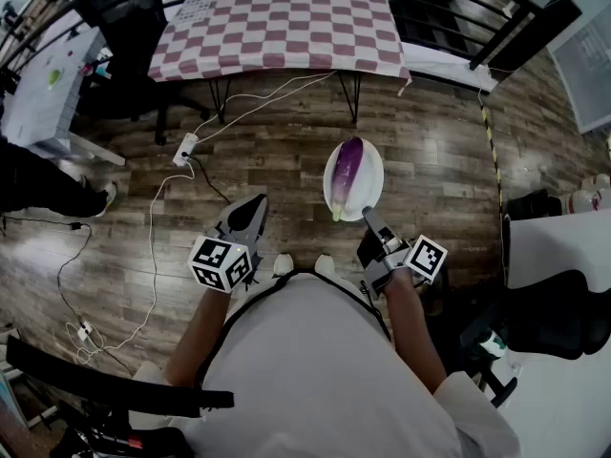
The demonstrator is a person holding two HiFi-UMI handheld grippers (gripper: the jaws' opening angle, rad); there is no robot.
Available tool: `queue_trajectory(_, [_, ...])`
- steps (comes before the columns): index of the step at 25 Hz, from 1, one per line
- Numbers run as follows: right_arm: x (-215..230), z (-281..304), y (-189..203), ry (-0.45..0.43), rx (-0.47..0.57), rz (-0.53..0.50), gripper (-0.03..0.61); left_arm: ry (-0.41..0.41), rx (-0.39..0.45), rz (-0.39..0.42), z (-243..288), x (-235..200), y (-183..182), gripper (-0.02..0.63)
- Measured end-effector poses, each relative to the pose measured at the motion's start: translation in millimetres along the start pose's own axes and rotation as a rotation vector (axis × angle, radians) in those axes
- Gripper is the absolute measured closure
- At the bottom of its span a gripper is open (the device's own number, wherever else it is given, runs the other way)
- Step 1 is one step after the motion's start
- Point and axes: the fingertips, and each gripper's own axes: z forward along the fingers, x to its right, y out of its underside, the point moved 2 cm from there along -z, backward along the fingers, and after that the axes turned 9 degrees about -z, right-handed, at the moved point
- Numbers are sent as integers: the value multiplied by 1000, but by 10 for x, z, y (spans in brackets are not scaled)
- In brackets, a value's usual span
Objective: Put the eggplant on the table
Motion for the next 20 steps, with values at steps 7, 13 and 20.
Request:
queue_trajectory(7, [23,4,-5,0,-1,-1,558,0,-3,-1,16,9,9,607])
queue_trajectory(13, [14,-7,0,-1,9,2,560,1,-5,-1,7,-11,8,608])
queue_trajectory(20, [19,-21,27,4,14,6,560,8,-3,-10,-1,-18,33,607])
